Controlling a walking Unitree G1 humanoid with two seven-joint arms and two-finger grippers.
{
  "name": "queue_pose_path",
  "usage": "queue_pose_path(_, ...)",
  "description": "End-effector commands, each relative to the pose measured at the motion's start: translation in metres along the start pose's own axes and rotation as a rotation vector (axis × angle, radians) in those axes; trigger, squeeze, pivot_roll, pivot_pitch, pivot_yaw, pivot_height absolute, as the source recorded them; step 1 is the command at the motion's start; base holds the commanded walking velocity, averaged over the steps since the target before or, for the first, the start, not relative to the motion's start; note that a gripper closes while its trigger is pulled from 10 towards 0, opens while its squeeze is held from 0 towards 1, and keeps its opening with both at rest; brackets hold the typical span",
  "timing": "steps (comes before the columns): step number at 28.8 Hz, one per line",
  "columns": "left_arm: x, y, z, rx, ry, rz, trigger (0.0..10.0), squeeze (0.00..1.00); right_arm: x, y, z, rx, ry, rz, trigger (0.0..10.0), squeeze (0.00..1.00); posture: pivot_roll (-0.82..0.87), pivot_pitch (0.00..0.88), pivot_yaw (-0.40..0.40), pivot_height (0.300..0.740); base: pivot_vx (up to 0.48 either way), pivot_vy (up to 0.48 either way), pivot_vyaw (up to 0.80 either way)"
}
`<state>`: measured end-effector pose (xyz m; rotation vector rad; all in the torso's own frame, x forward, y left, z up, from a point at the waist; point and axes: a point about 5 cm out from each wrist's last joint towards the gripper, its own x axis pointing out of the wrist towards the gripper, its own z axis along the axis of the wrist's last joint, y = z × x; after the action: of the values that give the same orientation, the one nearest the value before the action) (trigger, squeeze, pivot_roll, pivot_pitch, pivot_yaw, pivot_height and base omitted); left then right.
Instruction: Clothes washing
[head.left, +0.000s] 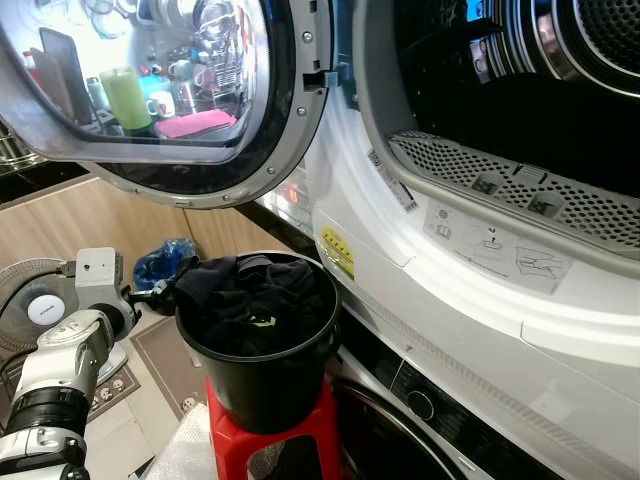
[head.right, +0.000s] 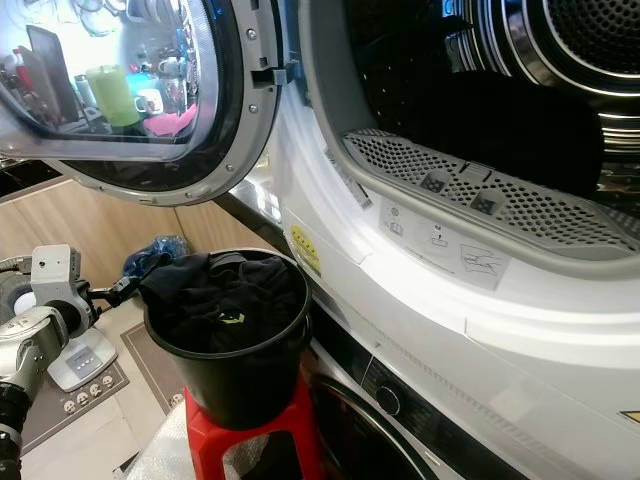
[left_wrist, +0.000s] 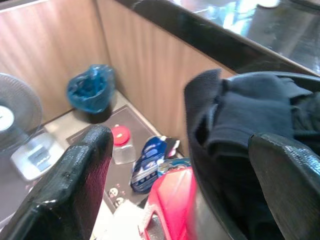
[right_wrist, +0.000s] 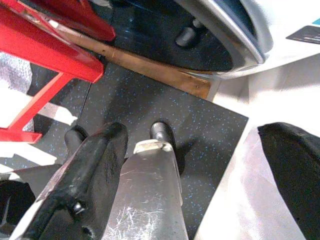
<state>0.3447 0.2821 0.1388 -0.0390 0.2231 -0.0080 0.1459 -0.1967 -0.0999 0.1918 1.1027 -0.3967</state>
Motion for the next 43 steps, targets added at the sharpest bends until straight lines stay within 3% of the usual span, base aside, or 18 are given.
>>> queue_pose_path(1, 0.000, -0.015, 0.018, 0.069, -0.109, -0.118, 10.0, 1.00, 0.000, 0.002, -0.002, 0.022, 0.002, 0.012, 10.0, 0.00, 0.08, 0.000, 0.067, 0.740, 0.000, 0.000, 0.00)
queue_pose_path(3, -0.003, -0.026, 0.026, 0.190, -0.176, -0.187, 10.0, 1.00, 0.000, 0.002, -0.001, 0.042, -0.007, 0.019, 10.0, 0.00, 0.08, 0.000, 0.067, 0.740, 0.000, 0.000, 0.00)
queue_pose_path(4, -0.005, -0.038, 0.027, 0.325, -0.200, -0.233, 10.0, 1.00, 0.000, 0.003, 0.001, 0.045, -0.020, 0.027, 10.0, 0.00, 0.08, 0.000, 0.068, 0.740, 0.000, 0.000, 0.00)
queue_pose_path(5, -0.006, -0.043, 0.027, 0.380, -0.210, -0.252, 10.0, 1.00, 0.000, 0.003, 0.003, 0.046, -0.031, 0.032, 10.0, 0.00, 0.08, 0.000, 0.068, 0.740, 0.000, 0.000, 0.00)
queue_pose_path(7, -0.008, -0.053, 0.029, 0.395, -0.255, -0.278, 10.0, 1.00, 0.000, 0.005, 0.005, 0.068, -0.039, 0.045, 10.0, 0.00, 0.07, 0.000, 0.073, 0.740, 0.000, 0.000, 0.00)
queue_pose_path(8, -0.009, -0.056, 0.030, 0.386, -0.273, -0.284, 10.0, 0.76, 0.000, 0.006, 0.006, 0.067, -0.042, 0.050, 10.0, 0.00, 0.07, 0.000, 0.077, 0.740, 0.000, 0.000, 0.00)
queue_pose_path(9, -0.012, -0.060, 0.028, 0.389, -0.294, -0.287, 10.0, 0.00, 0.000, 0.007, 0.007, 0.073, -0.050, 0.056, 10.0, 0.00, 0.06, 0.000, 0.077, 0.740, 0.000, 0.000, 0.00)
queue_pose_path(16, -0.019, -0.055, 0.010, 0.318, -0.231, -0.352, 10.0, 0.00, -0.001, 0.008, 0.005, 0.066, -0.051, 0.071, 10.0, 0.00, 0.06, 0.000, 0.075, 0.740, 0.000, 0.000, 0.00)
queue_pose_path(19, -0.018, -0.043, 0.006, 0.243, -0.219, -0.332, 10.0, 0.00, -0.001, 0.006, 0.003, 0.051, -0.045, 0.070, 10.0, 0.00, 0.07, 0.000, 0.066, 0.740, 0.000, 0.000, 0.00)
queue_pose_path(26, -0.012, -0.028, 0.006, 0.200, -0.148, -0.351, 10.0, 0.00, 0.000, -0.002, 0.004, 0.022, -0.057, 0.063, 10.0, 0.00, 0.04, 0.000, 0.046, 0.740, 0.000, 0.000, 0.00)
queue_pose_path(33, 0.003, -0.009, 0.013, 0.192, -0.054, -0.212, 10.0, 0.00, 0.000, -0.011, 0.005, -0.008, -0.064, 0.050, 10.0, 0.00, 0.02, 0.009, 0.018, 0.740, 0.000, 0.000, 0.00)
queue_pose_path(36, 0.007, -0.012, 0.015, 0.197, -0.015, -0.244, 10.0, 0.00, 0.000, -0.021, 0.004, -0.029, -0.066, 0.034, 10.0, 0.00, 0.00, 0.049, -0.003, 0.740, 0.000, 0.000, 0.00)
queue_pose_path(43, 0.010, -0.014, 0.019, 0.216, -0.024, -0.247, 10.0, 0.00, 0.000, -0.038, 0.004, -0.063, -0.073, 0.012, 10.0, 0.00, -0.03, 0.105, -0.038, 0.740, 0.000, 0.000, 0.00)
